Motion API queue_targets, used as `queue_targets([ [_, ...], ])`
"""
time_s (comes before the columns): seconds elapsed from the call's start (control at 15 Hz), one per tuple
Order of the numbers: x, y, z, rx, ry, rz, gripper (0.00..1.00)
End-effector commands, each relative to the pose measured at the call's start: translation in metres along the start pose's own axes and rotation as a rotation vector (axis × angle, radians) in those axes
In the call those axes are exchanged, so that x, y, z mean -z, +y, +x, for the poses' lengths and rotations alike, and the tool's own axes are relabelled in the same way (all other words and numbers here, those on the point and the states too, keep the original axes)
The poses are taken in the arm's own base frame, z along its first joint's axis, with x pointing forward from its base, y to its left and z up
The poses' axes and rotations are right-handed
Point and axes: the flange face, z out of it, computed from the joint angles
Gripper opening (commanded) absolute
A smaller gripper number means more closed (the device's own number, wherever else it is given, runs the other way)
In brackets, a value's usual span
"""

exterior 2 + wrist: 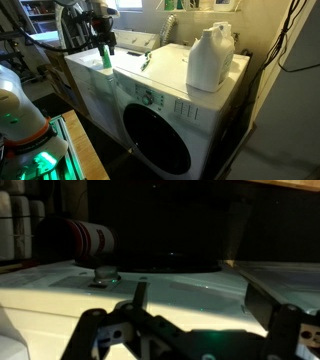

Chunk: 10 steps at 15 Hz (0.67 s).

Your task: Pick up the white and green brush and put it the right way up on the washing machine

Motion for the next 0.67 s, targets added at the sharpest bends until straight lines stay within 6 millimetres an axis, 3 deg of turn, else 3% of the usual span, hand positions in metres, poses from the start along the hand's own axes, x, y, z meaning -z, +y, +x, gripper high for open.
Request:
queue_targets([
  [0.0, 0.019, 0.024, 0.051, 0.099, 0.047, 0.018, 1.00],
  [0.13, 0.023, 0.037, 0.073, 0.169, 0.086, 0.041, 1.00],
  [0.4, 0.014, 0.059, 0.110, 0.340, 0.126, 0.120, 1.00],
  [0.47, 0.012, 0.057, 0.116, 0.344, 0.126, 0.145, 1.00],
  [0.53, 0.015, 0.055, 0.102, 0.297, 0.113, 0.099, 1.00],
  [0.6, 0.011, 0.057, 0.108, 0.314, 0.113, 0.116, 1.00],
])
